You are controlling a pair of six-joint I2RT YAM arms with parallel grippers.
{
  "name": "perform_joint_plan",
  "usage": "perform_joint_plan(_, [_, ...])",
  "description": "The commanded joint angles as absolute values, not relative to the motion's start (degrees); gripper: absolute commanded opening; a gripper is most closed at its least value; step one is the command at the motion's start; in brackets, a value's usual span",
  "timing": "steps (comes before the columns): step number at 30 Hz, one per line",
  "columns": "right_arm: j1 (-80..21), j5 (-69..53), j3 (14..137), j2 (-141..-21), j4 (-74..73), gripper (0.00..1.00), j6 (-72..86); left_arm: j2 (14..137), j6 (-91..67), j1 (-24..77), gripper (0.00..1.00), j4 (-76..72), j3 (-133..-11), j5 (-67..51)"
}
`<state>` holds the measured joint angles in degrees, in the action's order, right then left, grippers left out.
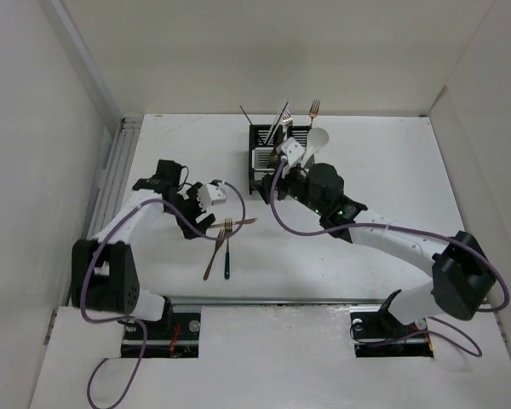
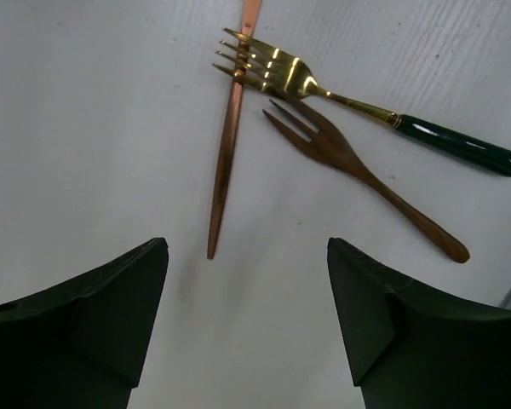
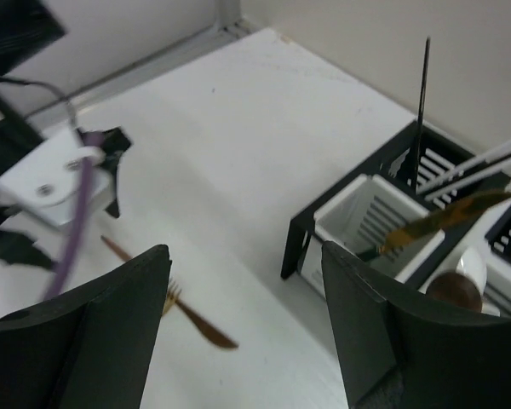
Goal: Sort the eating utensils into containers
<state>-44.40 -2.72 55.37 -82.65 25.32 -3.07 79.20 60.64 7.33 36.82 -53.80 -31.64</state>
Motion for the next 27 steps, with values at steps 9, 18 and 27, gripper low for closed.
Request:
perform_joint_plan(9, [-46.3,-0.3,44.7,-68.6,20.3,0.77,-3.0,95.0,55.8,16.2,0.8,36.8,-63.6,-24.4])
perform_joint_plan(18, [-46.3,3.1,42.1,-62.9,19.1,0.77,-3.0,99.2,53.3,18.0,0.57,29.5,-60.1,-16.1])
perform_joint_plan(27, [-46.3,6.9,41.0,-61.3,17.9,0.78,-3.0,99.8,54.7,19.7,0.43,25.9,-56.3,-16.0])
